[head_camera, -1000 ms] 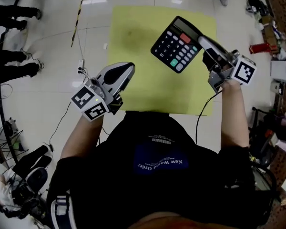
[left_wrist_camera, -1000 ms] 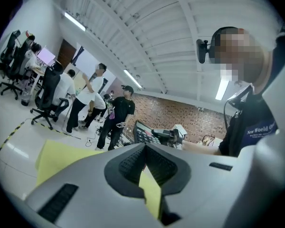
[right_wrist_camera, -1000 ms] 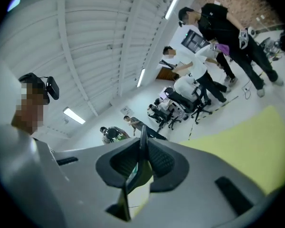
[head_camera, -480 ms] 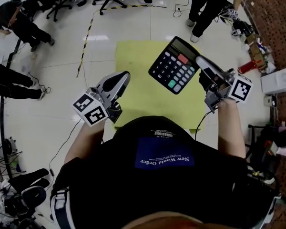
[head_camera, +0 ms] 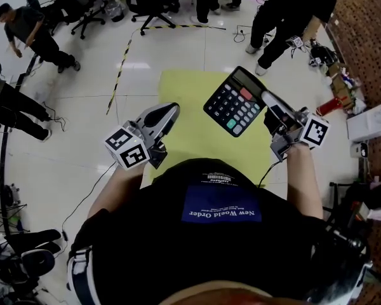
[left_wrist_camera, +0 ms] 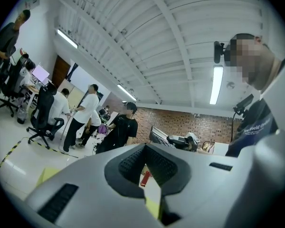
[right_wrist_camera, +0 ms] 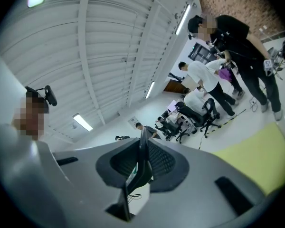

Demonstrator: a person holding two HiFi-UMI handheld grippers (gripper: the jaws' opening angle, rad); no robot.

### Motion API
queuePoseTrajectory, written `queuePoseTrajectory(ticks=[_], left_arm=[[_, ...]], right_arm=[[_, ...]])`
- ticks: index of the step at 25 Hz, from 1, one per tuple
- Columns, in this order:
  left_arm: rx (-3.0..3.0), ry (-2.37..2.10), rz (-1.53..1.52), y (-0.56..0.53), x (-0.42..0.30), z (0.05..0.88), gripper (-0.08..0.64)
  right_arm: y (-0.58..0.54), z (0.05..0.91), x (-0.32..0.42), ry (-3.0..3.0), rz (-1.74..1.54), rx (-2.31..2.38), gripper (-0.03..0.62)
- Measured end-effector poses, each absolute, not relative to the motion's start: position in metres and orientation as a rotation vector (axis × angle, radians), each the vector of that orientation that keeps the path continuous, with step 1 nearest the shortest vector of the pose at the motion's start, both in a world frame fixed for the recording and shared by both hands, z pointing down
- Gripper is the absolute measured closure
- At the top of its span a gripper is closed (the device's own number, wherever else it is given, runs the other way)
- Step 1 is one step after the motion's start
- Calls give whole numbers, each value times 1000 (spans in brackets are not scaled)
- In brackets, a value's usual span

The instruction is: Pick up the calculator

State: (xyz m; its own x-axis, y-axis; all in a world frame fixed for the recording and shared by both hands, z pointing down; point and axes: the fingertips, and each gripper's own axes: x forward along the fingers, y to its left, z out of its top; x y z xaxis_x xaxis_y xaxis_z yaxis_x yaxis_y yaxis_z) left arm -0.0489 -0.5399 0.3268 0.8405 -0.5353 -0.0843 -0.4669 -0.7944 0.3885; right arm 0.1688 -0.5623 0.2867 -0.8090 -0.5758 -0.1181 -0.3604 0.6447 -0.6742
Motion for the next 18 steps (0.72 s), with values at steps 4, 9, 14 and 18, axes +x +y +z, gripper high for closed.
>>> queuePoseTrajectory(ticks=[4, 9, 14, 18], left_arm=[[2663, -758, -271, -541, -46, 329, 554], [2663, -750, -266, -540, -41, 327, 554], [2661, -756, -269, -540, -44, 325, 554], [2661, -755, -268, -541, -44, 328, 554]], right_arm=[[-563, 287, 170, 2557, -929, -738, 555], [-563, 287, 170, 2578, -920, -738, 555], [-564, 287, 168, 2592, -920, -741, 555], [-564, 288, 169, 2593, -916, -741, 555]])
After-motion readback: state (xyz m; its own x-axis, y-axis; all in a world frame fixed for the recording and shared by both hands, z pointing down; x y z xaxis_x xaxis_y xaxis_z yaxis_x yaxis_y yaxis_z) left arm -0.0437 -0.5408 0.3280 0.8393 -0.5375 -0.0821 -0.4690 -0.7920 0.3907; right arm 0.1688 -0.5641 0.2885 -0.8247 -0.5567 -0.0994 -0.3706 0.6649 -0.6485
